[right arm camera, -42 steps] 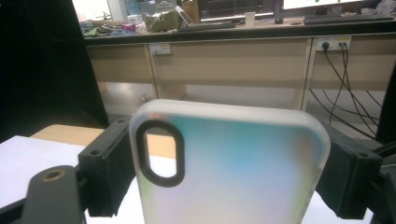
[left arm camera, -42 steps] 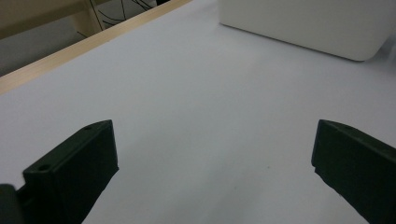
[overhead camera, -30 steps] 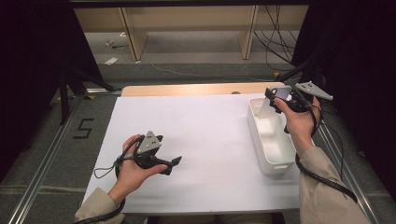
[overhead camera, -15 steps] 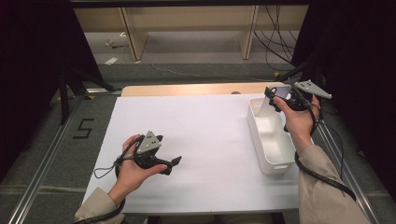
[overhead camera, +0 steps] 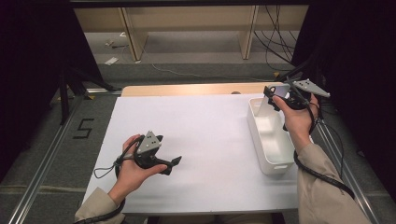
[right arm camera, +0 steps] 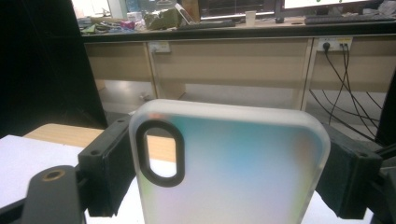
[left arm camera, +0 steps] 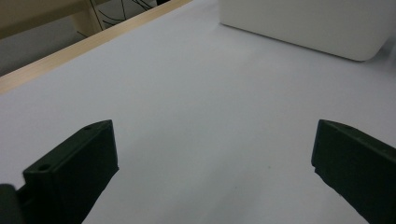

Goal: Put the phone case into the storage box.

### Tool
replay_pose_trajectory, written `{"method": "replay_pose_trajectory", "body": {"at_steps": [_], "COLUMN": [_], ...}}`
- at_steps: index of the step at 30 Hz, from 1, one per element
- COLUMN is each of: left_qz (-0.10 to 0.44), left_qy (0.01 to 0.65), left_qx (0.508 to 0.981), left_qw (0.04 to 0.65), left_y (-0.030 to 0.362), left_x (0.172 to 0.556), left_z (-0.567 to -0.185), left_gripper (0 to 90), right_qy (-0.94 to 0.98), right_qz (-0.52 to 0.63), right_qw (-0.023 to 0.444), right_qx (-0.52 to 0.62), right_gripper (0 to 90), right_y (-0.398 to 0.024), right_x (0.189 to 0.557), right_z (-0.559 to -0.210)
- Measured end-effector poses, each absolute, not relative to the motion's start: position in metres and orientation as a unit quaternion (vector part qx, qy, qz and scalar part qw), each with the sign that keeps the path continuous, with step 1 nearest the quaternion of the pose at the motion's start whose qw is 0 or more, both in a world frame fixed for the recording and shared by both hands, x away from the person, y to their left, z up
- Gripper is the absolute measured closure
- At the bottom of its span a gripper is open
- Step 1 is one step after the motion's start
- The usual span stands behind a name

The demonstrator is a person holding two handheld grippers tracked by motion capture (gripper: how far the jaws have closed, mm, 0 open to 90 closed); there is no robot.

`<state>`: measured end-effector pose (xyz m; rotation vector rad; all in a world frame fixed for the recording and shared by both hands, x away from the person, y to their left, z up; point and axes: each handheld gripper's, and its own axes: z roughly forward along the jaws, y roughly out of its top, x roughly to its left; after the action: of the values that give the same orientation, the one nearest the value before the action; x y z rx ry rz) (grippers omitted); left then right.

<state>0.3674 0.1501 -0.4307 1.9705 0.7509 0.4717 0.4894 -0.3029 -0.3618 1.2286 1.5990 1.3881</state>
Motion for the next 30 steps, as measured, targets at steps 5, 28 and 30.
{"method": "replay_pose_trajectory", "body": {"at_steps": [5, 28, 30], "left_qz": [0.193, 0.192, 0.192], "left_qy": [0.307, 0.307, 0.307], "left_qx": [0.804, 0.804, 0.805], "left_qw": [0.471, 0.471, 0.470], "left_y": [0.1500, 0.1499, 0.1499], "left_x": [0.3675, 0.3681, 0.3682], "left_z": [-0.4307, -0.4311, -0.4313], "left_gripper": [0.0, 0.0, 0.0], "right_qy": [0.615, 0.616, 0.616], "right_qz": [0.533, 0.531, 0.531], "right_qw": [0.341, 0.343, 0.343], "right_qx": [0.470, 0.470, 0.470], "right_gripper": [18.4, 18.4, 18.4], "right_y": [-0.3030, -0.3012, -0.3010], "right_x": [0.4909, 0.4987, 0.4993], "right_z": [-0.3612, -0.3620, -0.3620]}}
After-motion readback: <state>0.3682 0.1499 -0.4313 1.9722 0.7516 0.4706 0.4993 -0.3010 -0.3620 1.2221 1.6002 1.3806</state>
